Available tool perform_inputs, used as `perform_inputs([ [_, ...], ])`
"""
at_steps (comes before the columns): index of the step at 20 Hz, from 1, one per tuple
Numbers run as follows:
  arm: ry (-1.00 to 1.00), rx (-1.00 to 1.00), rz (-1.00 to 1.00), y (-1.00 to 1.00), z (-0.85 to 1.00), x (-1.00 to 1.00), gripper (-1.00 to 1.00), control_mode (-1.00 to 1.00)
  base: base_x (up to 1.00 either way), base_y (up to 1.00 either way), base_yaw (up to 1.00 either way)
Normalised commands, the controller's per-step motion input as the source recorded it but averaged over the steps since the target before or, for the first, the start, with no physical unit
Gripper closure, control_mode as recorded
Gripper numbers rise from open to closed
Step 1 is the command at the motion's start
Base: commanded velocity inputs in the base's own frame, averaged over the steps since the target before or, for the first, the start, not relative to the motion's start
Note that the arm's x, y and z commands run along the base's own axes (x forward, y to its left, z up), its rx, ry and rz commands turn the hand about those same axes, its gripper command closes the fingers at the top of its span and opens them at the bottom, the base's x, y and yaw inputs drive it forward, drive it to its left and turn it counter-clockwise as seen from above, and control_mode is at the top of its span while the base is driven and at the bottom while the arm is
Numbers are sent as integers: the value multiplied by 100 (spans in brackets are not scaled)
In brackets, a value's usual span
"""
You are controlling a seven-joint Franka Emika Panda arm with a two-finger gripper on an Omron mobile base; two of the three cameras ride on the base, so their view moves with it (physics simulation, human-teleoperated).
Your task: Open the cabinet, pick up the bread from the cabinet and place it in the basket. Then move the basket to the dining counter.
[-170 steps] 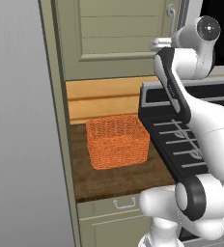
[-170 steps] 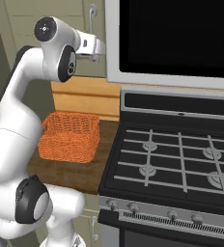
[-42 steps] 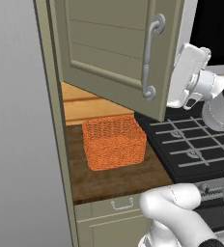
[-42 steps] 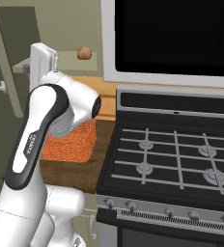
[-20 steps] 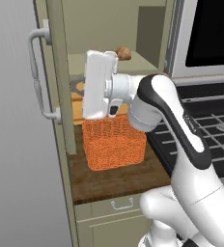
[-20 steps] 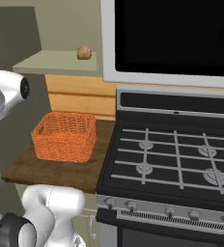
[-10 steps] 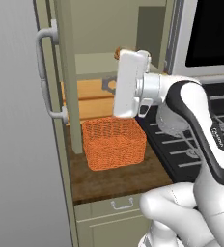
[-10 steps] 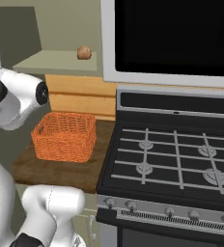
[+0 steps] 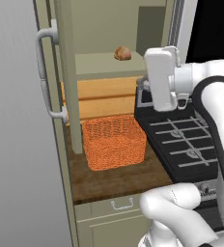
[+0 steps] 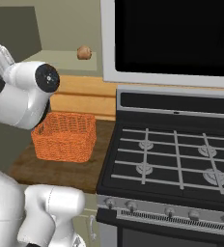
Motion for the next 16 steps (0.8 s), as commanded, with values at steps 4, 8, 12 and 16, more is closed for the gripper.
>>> perform_inputs([
  [4, -30, -39, -23, -57, 0, 15, -100, -100, 0, 0, 0],
  [8, -25, -30, -20, -41, 7, 28, -100, -100, 0, 0, 0],
  [12, -25, -38, -12, -13, 16, 16, -100, -100, 0, 0, 0],
  [16, -16, -48, -12, 0, 18, 16, -100, -100, 0, 0, 0],
])
